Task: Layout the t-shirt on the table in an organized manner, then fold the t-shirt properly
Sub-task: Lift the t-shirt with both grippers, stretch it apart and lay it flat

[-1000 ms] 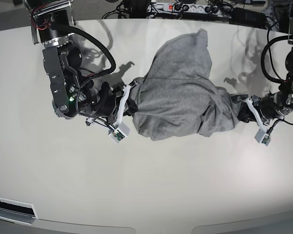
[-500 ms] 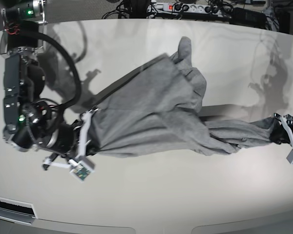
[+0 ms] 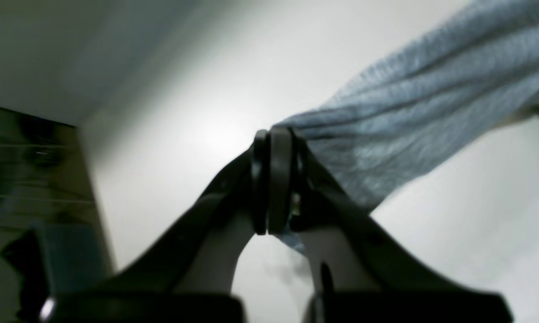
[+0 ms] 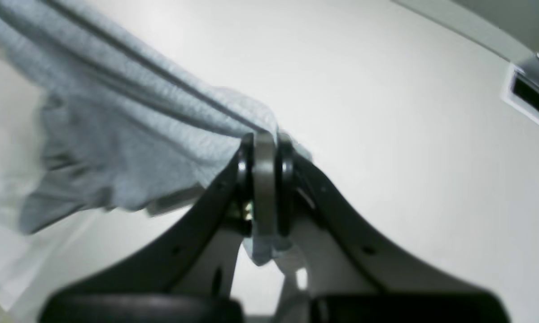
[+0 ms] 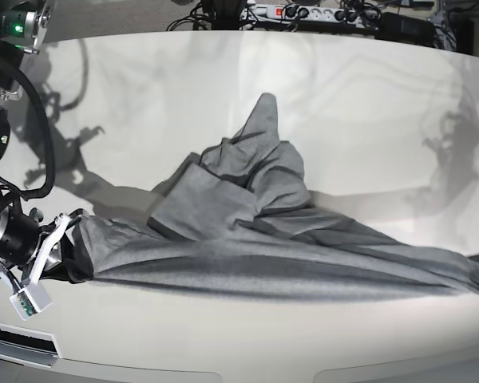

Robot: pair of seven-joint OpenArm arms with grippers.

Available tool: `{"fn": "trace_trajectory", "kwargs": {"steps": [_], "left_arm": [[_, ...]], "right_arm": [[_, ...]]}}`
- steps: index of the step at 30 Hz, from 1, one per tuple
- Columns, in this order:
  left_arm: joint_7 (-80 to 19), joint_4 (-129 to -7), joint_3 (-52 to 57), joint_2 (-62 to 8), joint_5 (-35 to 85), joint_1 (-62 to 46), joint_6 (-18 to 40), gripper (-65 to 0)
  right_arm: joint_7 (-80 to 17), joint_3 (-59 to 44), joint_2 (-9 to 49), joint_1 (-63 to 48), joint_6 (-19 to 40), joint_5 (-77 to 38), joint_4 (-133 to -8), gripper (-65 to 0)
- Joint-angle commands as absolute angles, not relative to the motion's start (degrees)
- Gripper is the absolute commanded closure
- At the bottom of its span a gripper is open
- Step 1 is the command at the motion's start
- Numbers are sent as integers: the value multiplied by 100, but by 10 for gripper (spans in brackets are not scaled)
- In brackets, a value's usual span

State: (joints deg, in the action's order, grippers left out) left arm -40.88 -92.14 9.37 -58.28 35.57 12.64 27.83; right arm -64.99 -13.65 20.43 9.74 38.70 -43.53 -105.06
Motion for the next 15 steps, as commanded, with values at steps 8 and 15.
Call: {"fn": "trace_trajectory", "kwargs": {"steps": [8, 15], "left_arm": [[-3662, -9292, 1212, -6504, 3789, 2202, 2543, 0], [-3286, -9288, 1212, -6978, 4018, 2759, 2543, 0]], "right_arm": [[-6372, -1393, 2379, 1754, 3966, -4716, -10604, 0], [-6370, -1391, 2591, 2648, 3964, -4646, -10600, 0]]}}
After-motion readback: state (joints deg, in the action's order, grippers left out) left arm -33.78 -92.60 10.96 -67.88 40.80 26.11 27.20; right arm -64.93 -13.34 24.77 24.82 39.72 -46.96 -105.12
